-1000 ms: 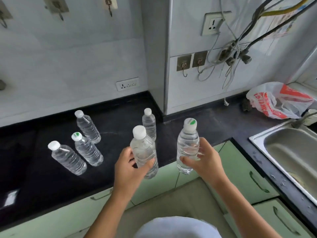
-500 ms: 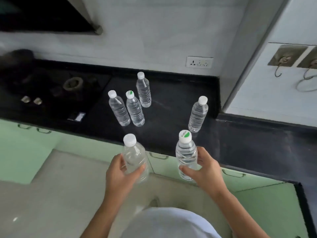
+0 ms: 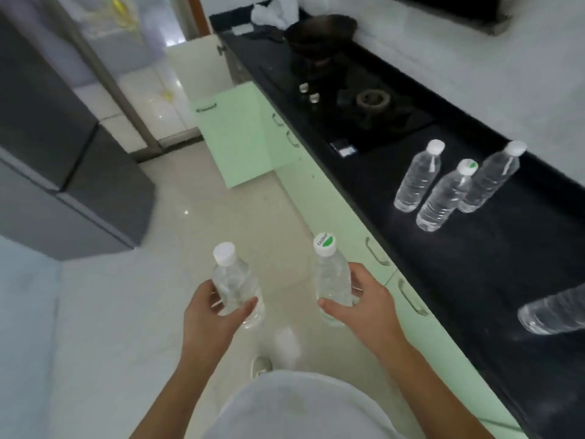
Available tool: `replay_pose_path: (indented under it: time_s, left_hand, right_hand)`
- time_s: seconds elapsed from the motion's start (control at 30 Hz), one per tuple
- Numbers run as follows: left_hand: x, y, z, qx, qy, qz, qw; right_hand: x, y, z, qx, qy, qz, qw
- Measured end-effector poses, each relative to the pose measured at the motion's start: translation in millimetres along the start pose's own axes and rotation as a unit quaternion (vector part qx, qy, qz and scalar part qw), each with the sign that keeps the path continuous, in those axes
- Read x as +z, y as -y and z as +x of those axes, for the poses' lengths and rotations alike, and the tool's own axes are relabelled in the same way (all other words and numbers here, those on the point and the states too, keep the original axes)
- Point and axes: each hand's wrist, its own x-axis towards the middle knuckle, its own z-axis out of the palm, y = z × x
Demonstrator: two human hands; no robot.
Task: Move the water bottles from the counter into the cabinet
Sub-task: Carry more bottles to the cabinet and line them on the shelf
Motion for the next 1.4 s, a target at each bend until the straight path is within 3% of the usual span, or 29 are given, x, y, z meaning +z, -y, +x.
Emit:
replay_pose_path:
  time_s: [0.13,0.27,0.63,0.93,1.13,1.4]
  left_hand:
    - [-49,31,-1,-0.034,-0.079,-0.023,0.996]
    - [-84,58,7,-0.057,-0.103,-0.041,0.992]
    - [-154,101,84,-0.06,-0.057,-0.027,0.996]
    - [-174,96,183,-0.069,-0.054,-0.023,0.996]
    - [-210,96,272,-0.107,-0.135,-0.04,0.984]
    - [-259,89,366,-0.138,-0.271,-0.085,0.949]
  right_hand:
    - [45,37,19,-0.054,0.057,-0.022,0.997]
    - [94,58,27,-0.064,0.08,-0.038,0.994]
    - [192,62,33,0.004,0.045,-0.041,0.998]
    - [238,86,126,0.013,0.06,-0.076,0.995]
    - [311,128,246,-0.026,0.138,-0.078,0.987]
    - [412,238,381,-0.143,0.264,-0.084,0.95]
